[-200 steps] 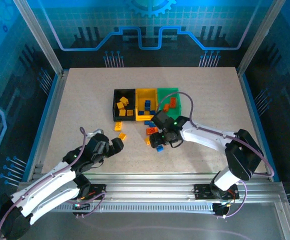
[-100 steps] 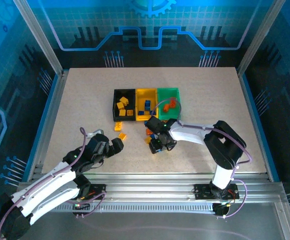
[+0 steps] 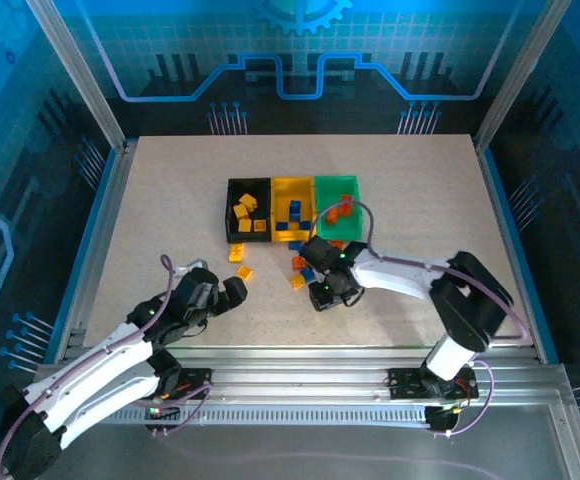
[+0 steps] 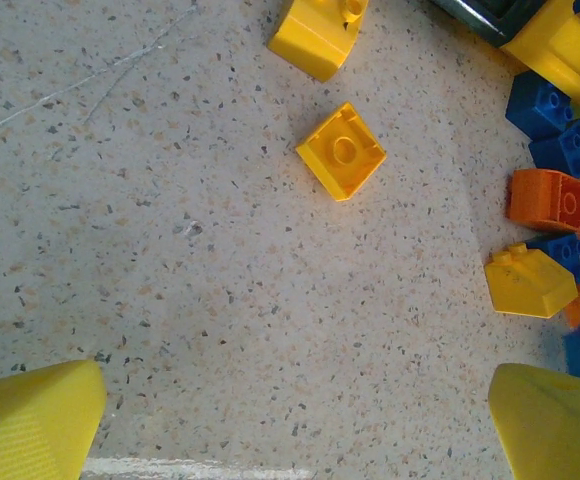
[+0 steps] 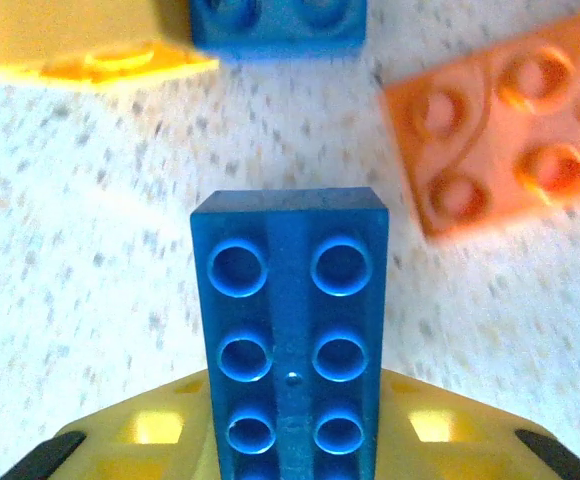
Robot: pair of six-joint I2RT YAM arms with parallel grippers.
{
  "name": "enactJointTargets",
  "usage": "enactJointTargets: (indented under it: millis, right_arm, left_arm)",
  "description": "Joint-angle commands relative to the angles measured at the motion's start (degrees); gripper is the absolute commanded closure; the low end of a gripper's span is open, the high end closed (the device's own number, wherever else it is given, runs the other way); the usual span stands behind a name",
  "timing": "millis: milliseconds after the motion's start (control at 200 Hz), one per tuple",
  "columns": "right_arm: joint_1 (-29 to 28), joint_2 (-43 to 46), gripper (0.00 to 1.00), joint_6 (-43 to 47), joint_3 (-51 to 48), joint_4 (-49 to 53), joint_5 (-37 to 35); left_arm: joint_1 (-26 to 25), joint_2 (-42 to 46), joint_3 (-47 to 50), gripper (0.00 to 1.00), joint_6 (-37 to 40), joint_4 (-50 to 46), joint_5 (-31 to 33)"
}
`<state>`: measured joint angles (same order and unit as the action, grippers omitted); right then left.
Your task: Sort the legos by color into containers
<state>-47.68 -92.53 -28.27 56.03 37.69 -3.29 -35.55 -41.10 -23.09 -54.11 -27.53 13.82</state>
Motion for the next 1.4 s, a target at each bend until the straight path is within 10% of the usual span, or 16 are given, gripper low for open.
enactJointTargets:
  millis: [0, 235, 885, 1081, 1396]
  right_arm:
    - [-0.5, 7.1, 0.68, 1.6, 0.0, 5.0, 2.7]
    - [4.3, 8.7, 0.68, 2.9, 11.7, 6.4, 3.6]
    - [12.0, -37.2, 0.59, -3.9, 61.5, 8.3, -2.9]
    - [12.4, -37.7, 0.35, -4.3, 64.3, 9.6, -2.6]
    - [10.9, -16.1, 0.31, -8.3, 40.6, 0.3, -5.7]
  left_arm:
    - [0.6, -0.1, 0.7, 0.01, -0.8, 1.2, -0.6]
    - [0.7, -0.2, 0.7, 0.01, -1.1, 1.4, -0.6]
    - [1.0, 0.3, 0.3, 0.01, -1.3, 1.4, -2.6]
    - [1.0, 0.2, 0.6, 0.01, -1.4, 1.7, -2.9]
    - [1.0, 0.6, 0.3, 0.01, -0.8, 2.0, -3.5]
